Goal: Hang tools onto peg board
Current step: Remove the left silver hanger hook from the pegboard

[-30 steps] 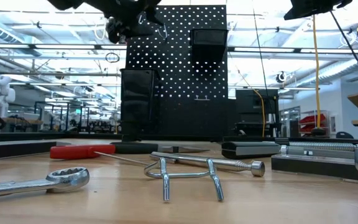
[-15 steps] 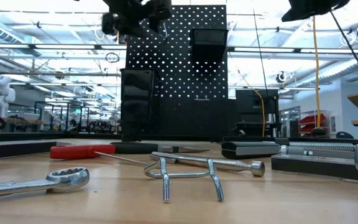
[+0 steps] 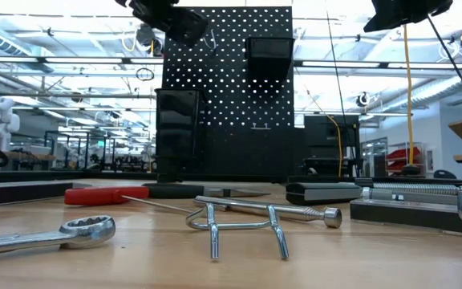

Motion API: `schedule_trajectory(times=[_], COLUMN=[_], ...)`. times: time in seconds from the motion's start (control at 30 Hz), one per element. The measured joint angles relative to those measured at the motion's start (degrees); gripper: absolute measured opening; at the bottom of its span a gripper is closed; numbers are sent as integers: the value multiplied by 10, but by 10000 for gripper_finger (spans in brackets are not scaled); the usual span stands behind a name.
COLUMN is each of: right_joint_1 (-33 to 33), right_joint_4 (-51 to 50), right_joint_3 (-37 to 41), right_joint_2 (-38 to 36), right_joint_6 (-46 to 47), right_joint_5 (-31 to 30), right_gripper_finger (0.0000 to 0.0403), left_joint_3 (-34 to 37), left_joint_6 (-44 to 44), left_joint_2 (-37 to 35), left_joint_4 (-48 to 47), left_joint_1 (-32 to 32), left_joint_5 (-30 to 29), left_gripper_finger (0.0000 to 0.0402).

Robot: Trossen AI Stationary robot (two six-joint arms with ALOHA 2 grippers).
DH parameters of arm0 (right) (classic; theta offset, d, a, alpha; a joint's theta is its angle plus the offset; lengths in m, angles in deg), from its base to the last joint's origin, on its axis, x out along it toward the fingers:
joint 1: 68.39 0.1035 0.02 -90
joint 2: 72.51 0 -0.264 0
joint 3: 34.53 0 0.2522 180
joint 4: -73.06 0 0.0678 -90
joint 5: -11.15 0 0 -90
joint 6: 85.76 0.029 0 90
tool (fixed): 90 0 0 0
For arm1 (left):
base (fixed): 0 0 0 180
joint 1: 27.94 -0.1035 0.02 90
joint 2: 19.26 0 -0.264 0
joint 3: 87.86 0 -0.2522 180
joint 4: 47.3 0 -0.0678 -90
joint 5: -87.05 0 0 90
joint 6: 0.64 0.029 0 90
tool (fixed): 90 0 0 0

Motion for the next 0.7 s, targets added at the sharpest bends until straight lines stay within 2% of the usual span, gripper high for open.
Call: schedule_trajectory(times=[0.37, 0.7], right_joint_1=[0, 0], right_joint_4=[0, 0], right_joint_3=[0, 0], right_joint_2=[0, 0], right_joint_6=[2, 1], right_joint_5=[0, 0], right_gripper_finger=[167, 167], left_joint_3=[0, 0], left_joint_6=[-99, -108], left_joint_2=[0, 0], left_joint_4=[31, 122], left_joint_1=[-46, -72], left_joint_5=[28, 39], left_gripper_finger=[208, 208])
